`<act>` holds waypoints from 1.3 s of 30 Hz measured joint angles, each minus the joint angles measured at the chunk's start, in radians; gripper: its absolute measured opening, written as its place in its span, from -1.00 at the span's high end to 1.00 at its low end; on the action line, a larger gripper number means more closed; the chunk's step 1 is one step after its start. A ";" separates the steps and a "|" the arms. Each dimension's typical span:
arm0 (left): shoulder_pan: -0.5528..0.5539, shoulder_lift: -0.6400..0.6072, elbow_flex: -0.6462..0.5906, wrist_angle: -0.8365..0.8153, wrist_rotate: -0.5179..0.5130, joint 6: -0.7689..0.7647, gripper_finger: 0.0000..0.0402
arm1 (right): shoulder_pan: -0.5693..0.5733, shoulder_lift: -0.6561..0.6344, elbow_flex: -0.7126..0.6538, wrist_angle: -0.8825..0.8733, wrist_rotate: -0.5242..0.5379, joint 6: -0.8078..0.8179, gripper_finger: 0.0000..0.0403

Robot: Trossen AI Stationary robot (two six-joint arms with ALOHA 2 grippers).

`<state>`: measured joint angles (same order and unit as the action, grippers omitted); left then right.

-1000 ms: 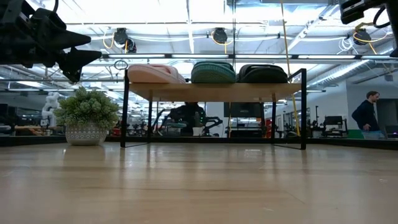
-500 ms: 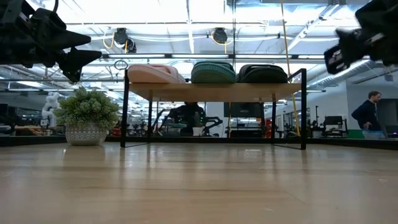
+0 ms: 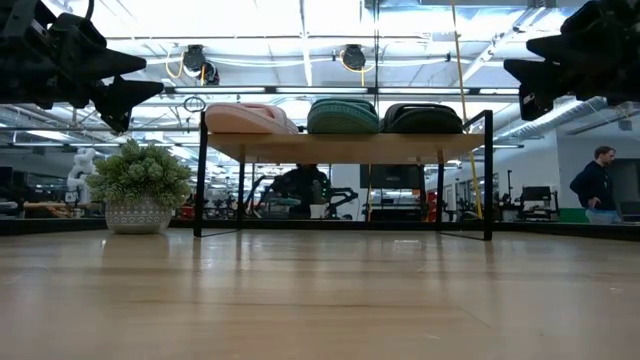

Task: Pick and place slides into the shelf
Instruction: Return to Home Position

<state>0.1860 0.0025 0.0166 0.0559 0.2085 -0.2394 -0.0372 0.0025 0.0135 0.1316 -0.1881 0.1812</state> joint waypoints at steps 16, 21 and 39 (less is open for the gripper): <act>0.000 0.000 0.000 0.000 0.000 0.000 -0.04 | 0.000 0.001 0.000 0.022 -0.007 0.147 0.24; 0.000 0.000 0.000 0.000 0.000 0.000 -0.04 | 0.000 0.001 0.000 0.022 -0.007 0.147 0.24; 0.000 0.000 0.000 0.000 0.000 0.000 -0.04 | 0.000 0.001 0.000 0.022 -0.007 0.147 0.24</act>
<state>0.1860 0.0025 0.0166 0.0559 0.2081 -0.2394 -0.0372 0.0032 0.0135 0.1532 -0.1947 0.3286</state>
